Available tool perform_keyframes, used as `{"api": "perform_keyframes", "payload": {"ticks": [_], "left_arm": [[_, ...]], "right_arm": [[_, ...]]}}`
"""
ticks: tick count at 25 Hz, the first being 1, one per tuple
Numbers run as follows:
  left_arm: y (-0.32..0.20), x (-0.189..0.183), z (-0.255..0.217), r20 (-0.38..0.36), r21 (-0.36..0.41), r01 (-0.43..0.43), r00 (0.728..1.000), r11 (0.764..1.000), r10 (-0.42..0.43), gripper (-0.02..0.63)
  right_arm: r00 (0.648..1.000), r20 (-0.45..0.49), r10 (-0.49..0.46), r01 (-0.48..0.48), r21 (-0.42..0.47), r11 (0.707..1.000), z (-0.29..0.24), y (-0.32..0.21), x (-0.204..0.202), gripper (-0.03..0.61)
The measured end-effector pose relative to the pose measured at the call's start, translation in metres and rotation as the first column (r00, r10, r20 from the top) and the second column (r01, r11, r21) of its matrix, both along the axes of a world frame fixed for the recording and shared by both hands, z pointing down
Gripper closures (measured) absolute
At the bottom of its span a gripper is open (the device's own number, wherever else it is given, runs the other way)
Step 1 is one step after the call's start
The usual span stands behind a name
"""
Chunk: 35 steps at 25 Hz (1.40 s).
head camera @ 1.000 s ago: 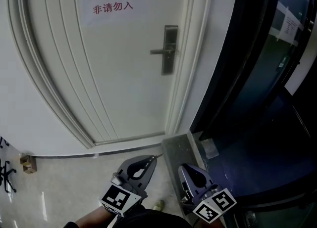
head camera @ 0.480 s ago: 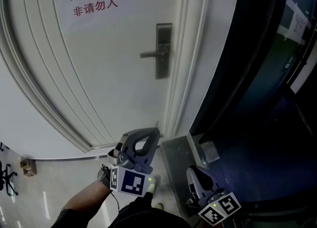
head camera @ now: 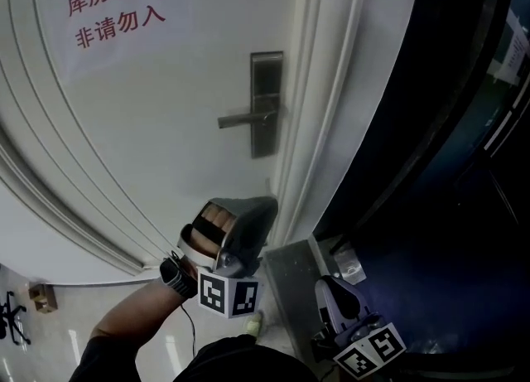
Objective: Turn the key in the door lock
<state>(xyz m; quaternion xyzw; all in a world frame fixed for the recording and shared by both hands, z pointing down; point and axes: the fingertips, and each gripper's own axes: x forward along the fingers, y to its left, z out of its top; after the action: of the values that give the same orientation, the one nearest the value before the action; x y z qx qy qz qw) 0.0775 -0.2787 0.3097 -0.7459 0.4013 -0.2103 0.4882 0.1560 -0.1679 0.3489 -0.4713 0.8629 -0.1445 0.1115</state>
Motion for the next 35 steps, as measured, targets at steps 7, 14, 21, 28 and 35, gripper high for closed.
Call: {"api": "perform_keyframes", "payload": {"ticks": [7, 14, 21, 28, 35], "left_arm": [[-0.087, 0.008, 0.029, 0.233, 0.118, 0.028, 0.971, 0.993, -0.055, 0.604], [-0.140, 0.016, 0.041, 0.312, 0.168, 0.042, 0.946, 0.985, -0.093, 0.604], [-0.171, 0.013, 0.051, 0.333, 0.171, 0.075, 0.934, 0.982, -0.129, 0.604], [-0.184, 0.014, 0.056, 0.342, 0.191, 0.070, 0.930, 0.979, -0.133, 0.604], [-0.193, 0.010, 0.062, 0.373, 0.214, 0.081, 0.914, 0.973, -0.158, 0.604]], "right_arm": [[1.000, 0.010, 0.004, -0.004, -0.030, 1.000, 0.019, -0.067, -0.012, 0.563], [1.000, 0.028, 0.012, -0.011, -0.033, 0.999, 0.024, -0.102, -0.010, 0.563], [0.999, 0.038, 0.003, -0.001, -0.052, 0.999, 0.035, -0.122, -0.012, 0.563], [0.999, 0.036, 0.000, 0.002, -0.057, 0.998, 0.039, -0.132, -0.013, 0.563], [0.999, 0.032, -0.001, 0.003, -0.061, 0.998, 0.040, -0.135, -0.014, 0.563]]}}
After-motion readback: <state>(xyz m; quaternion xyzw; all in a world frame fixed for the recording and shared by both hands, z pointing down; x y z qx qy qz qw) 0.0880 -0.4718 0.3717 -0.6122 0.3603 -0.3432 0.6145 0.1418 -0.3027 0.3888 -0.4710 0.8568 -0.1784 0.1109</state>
